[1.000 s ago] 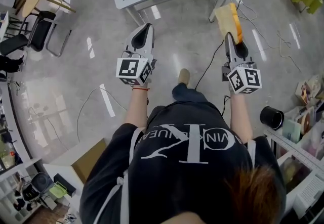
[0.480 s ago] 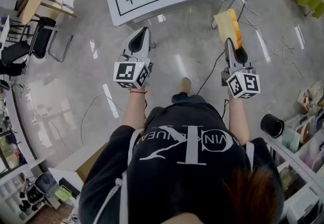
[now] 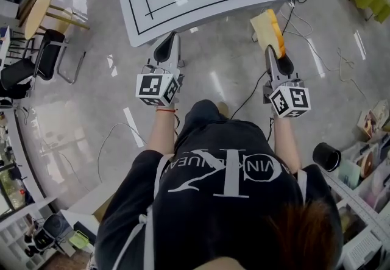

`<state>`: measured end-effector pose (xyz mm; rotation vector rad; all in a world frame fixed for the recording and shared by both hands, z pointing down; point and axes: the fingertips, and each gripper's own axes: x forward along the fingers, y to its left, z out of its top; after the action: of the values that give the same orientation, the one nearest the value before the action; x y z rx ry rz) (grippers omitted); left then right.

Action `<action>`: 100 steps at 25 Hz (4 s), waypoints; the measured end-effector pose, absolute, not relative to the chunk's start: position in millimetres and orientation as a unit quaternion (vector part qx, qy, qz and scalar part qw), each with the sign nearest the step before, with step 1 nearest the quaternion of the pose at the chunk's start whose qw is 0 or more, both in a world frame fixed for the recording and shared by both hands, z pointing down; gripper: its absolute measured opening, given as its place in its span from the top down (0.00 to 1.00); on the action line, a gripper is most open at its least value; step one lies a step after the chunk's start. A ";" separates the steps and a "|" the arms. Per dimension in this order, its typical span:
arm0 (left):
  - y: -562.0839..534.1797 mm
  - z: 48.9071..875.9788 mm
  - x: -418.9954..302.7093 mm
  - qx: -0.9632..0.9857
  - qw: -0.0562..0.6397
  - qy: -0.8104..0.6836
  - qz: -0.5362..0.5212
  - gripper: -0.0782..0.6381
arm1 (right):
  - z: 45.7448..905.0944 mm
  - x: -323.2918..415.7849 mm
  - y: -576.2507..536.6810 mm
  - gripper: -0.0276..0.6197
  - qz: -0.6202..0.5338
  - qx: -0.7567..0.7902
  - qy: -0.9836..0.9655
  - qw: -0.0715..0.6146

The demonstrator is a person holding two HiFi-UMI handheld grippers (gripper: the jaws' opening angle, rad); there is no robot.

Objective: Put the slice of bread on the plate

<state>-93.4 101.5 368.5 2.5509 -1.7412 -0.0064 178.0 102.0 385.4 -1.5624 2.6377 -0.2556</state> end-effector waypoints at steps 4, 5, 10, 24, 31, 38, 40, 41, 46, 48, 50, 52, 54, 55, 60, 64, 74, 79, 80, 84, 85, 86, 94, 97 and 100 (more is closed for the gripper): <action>93.8 370.6 -95.5 0.824 0.029 -0.565 0.008 0.88 | 393.1 173.7 90.7 0.81 -0.098 -0.505 0.857 0.033; 92.0 373.2 -97.2 0.823 0.032 -0.567 0.010 0.88 | 395.4 171.8 88.6 0.81 -0.102 -0.503 0.858 0.031; 82.4 387.3 -97.7 0.822 0.052 -0.567 0.023 0.88 | 406.9 168.6 76.6 0.81 -0.120 -0.498 0.859 0.019; -25.9 393.9 -89.1 0.845 0.061 -0.531 0.022 0.88 | 404.5 163.8 -24.1 0.81 -0.130 -0.516 0.846 0.029; -80.9 395.8 -78.1 0.860 0.065 -0.505 0.023 0.89 | 408.0 163.2 -62.9 0.81 -0.140 -0.530 0.836 0.022; -127.0 392.1 -78.3 0.870 0.067 -0.489 0.020 0.89 | 404.4 156.3 -97.3 0.81 -0.143 -0.539 0.830 0.019; -139.0 392.2 -80.8 0.871 0.066 -0.486 0.020 0.89 | 404.4 150.9 -108.2 0.81 -0.142 -0.539 0.830 0.016; -144.8 392.6 -82.5 0.872 0.065 -0.484 0.020 0.88 | 404.7 147.8 -113.6 0.81 -0.142 -0.539 0.830 0.016; -163.8 397.6 -89.1 0.877 0.065 -0.475 0.021 0.88 | 405.3 136.3 -134.2 0.81 -0.143 -0.543 0.827 0.024; -165.8 402.6 -89.9 0.878 0.070 -0.472 0.021 0.89 | 408.3 133.0 -138.5 0.81 -0.147 -0.543 0.826 0.024; -164.7 408.3 -89.4 0.880 0.075 -0.468 0.025 0.89 | 412.7 130.6 -140.0 0.81 -0.154 -0.542 0.826 0.020; -165.9 412.2 -88.4 0.883 0.077 -0.462 0.032 0.88 | 415.4 129.5 -144.0 0.81 -0.162 -0.542 0.825 0.019; -170.3 414.2 -88.6 0.884 0.076 -0.459 0.037 0.89 | 416.9 127.5 -151.2 0.81 -0.169 -0.541 0.823 0.023; -173.2 415.2 -89.2 0.885 0.076 -0.459 0.039 0.88 | 417.7 125.9 -155.6 0.81 -0.172 -0.541 0.823 0.025; -189.7 421.7 -91.8 0.883 0.083 -0.459 0.041 0.88 | 424.6 115.2 -176.3 0.81 -0.188 -0.531 0.826 0.023; -208.8 420.3 -90.1 0.884 0.083 -0.459 0.043 0.88 | 430.4 113.3 -198.6 0.81 -0.215 -0.521 0.825 0.026; -248.1 416.6 -86.7 0.878 0.090 -0.468 0.041 0.89 | 424.7 103.0 -254.8 0.82 -0.324 -0.485 0.803 0.121; -259.2 421.2 -88.5 0.873 0.101 -0.475 0.047 0.89 | 435.8 93.7 -272.9 0.82 -0.392 -0.461 0.783 0.143; -260.6 421.8 -88.0 0.872 0.102 -0.476 0.048 0.88 | 437.3 92.5 -275.5 0.82 -0.404 -0.456 0.779 0.148; -266.8 425.4 -84.3 0.872 0.104 -0.476 0.053 0.89 | 446.2 89.9 -286.1 0.82 -0.443 -0.444 0.762 0.162; -268.2 426.2 -83.3 0.872 0.105 -0.475 0.053 0.89 | 449.4 89.9 -288.1 0.82 -0.448 -0.444 0.759 0.159; -269.6 426.9 -82.8 0.872 0.106 -0.475 0.054 0.89 | 452.9 90.2 -289.9 0.82 -0.452 -0.446 0.757 0.154; -277.5 427.5 -84.2 0.868 0.109 -0.482 0.052 0.89 | 473.9 100.0 -294.2 0.80 -0.457 -0.467 0.751 0.099; -279.3 428.2 -86.1 0.867 0.111 -0.484 0.052 0.89 | 481.8 101.1 -293.7 0.77 -0.436 -0.482 0.759 0.045; -280.4 429.4 -86.1 0.866 0.114 -0.485 0.052 0.89 | 488.2 101.3 -295.4 0.73 -0.414 -0.490 0.767 -0.004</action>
<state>-86.1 -280.4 429.4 2.5390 -1.4216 0.1517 101.3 -295.4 488.2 -1.5441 2.4166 -1.3046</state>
